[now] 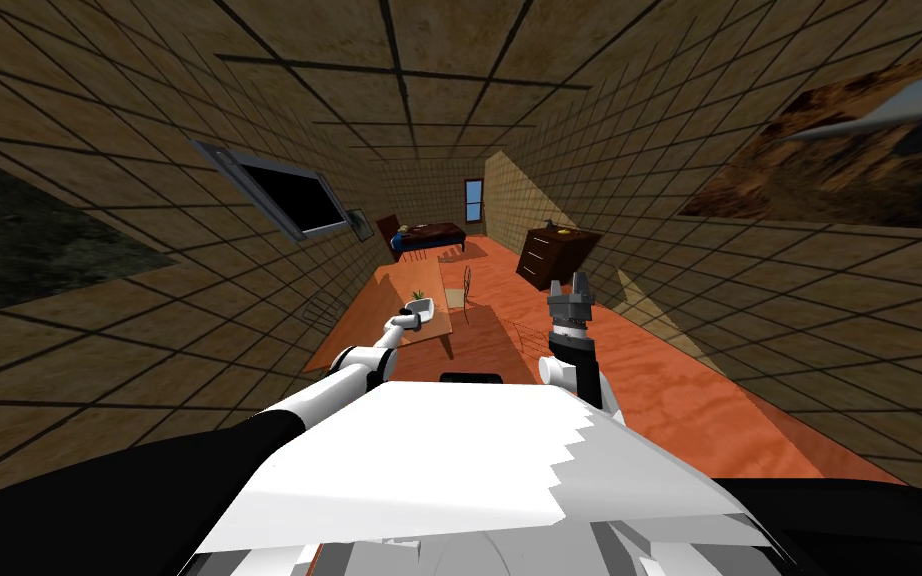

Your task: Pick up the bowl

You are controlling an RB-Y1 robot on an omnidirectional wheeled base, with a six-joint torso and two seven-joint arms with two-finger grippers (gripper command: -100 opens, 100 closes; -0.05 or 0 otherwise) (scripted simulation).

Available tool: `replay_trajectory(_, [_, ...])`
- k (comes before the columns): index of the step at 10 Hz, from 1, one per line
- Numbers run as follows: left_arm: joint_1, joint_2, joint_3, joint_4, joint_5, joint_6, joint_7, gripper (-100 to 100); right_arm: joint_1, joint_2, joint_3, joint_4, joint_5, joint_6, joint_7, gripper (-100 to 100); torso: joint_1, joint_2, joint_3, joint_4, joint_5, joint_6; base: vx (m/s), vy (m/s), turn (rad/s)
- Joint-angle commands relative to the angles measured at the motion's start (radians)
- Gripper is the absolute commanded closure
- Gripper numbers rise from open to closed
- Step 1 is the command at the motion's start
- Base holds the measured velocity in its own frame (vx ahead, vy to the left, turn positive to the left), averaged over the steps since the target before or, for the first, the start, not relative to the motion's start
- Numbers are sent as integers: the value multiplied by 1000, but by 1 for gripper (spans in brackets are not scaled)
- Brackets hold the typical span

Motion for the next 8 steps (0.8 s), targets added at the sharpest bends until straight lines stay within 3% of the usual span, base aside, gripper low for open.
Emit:
replay_trajectory(1, [50, -35, 14, -50, -26, 46, -12, 100, 0, 0, 0, 0, 0, 0, 0, 0, 0, 0, 0, 0, 0, 0, 52, 21, 27])
replay_trajectory(2, [73, -35, 14, -135, -26, 46, -12, 100, 0, 0, 0, 0, 0, 0, 0, 0, 0, 0, -2, -3, 2, 0, 49, 19, 28])
replay_trajectory(3, [135, -68, 26, -202, -59, 97, -14, 100, 0, 0, 0, 0, 0, 0, 0, 0, 0, -1, -2, -3, 2, 1, 64, 27, 31])
replay_trajectory(4, [143, -68, 26, -261, -59, 97, -14, 100, 0, 0, 0, 0, 0, 0, 0, 0, 0, -2, -3, -6, 3, 0, 52, 23, 34])
replay_trajectory(5, [192, -101, 39, -295, -92, 149, -16, 100, 0, 0, 0, 0, 0, 0, 0, 0, 0, -2, -4, -6, 3, 2, 78, 24, 21])
replay_trajectory(6, [214, -101, 39, -330, -92, 149, -16, 100, 0, 0, 0, 0, 0, 0, 0, 0, 0, -3, -6, -10, 5, 1, 62, 22, 18])
replay_trajectory(8, [214, -101, 39, -381, -92, 149, -16, 100, 0, 0, 0, 0, 0, 0, 0, 0, 1, -4, -8, -13, 7, 1, 3, 5, 4])
